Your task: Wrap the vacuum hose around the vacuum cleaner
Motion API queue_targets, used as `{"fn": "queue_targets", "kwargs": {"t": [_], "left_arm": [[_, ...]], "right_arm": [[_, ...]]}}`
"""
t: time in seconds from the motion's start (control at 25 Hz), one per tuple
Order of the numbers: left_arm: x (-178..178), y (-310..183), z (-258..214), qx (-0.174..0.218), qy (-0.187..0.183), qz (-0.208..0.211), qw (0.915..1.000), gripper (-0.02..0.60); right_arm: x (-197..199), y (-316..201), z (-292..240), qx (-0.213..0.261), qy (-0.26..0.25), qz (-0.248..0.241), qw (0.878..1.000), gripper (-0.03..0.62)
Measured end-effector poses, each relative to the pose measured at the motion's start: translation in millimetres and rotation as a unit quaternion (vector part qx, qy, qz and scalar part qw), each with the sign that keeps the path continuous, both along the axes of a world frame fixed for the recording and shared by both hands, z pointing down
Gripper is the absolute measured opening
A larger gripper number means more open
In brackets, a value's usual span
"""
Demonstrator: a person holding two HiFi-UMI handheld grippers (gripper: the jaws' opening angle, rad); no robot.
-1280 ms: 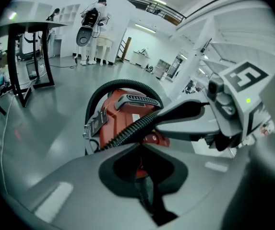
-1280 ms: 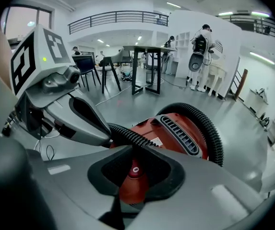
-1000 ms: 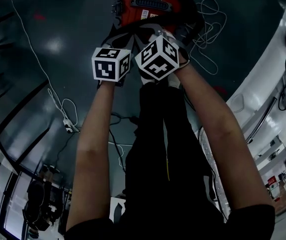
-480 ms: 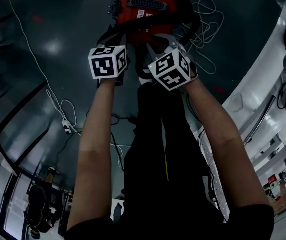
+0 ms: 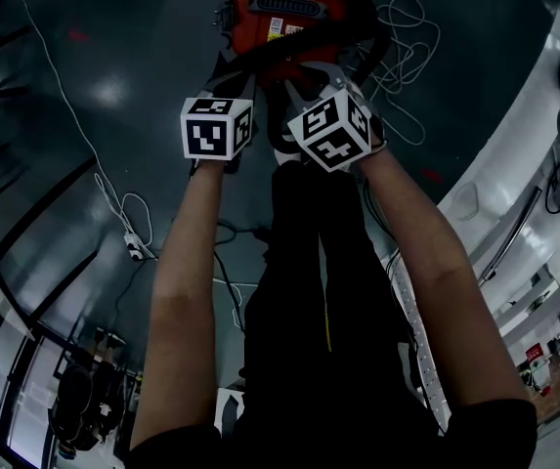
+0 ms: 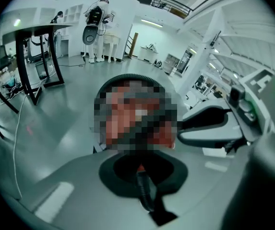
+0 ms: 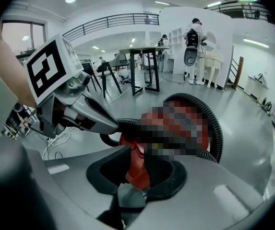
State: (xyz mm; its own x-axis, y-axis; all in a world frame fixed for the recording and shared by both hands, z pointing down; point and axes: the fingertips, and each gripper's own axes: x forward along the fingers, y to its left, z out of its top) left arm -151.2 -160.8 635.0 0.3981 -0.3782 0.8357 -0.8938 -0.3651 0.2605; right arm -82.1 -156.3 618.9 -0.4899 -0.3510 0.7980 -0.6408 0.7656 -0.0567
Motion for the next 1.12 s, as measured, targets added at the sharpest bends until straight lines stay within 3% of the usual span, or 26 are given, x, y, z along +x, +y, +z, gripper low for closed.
{"fn": "queue_targets", "kwargs": {"t": [0.28,0.44,0.64,0.72,0.88,0.96,1.12], "left_arm": [[14.4,15.9,-0.9,-0.009,0.008,0.035,0.9993,0.009],[17.8,23.4,2.1,-0.009,0.002,0.032,0.9995,0.009],[16.1,22.1,3.7,-0.002,-0.009,0.022,0.9997,0.009],[12.9,18.3,2.6,0.003,-0.012,0.01,0.9999,0.009],[6.8,2.7,0.3,0.011,-0.008,-0.021,0.9997,0.009],[3.8,-5.5,-0.1,0.015,-0.01,-0.03,0.9994,0.009],[2.1,-11.5,-0.3,0.02,-0.009,-0.034,0.9992,0.009]], "right_arm": [[4.6,0.1,5.5,-0.013,0.008,0.006,1.0,0.083],[5.1,-1.0,7.6,-0.017,0.008,0.012,1.0,0.083],[18.7,-16.8,0.9,0.037,0.028,0.034,0.998,0.097],[29.9,-23.8,-0.2,0.067,0.049,0.032,0.996,0.158],[51.6,-44.9,1.3,0.134,0.107,-0.026,0.985,0.255],[56.3,-56.4,6.5,0.134,0.129,-0.065,0.98,0.305],[59.8,-67.2,24.2,0.1,0.173,-0.158,0.967,0.299]]}}
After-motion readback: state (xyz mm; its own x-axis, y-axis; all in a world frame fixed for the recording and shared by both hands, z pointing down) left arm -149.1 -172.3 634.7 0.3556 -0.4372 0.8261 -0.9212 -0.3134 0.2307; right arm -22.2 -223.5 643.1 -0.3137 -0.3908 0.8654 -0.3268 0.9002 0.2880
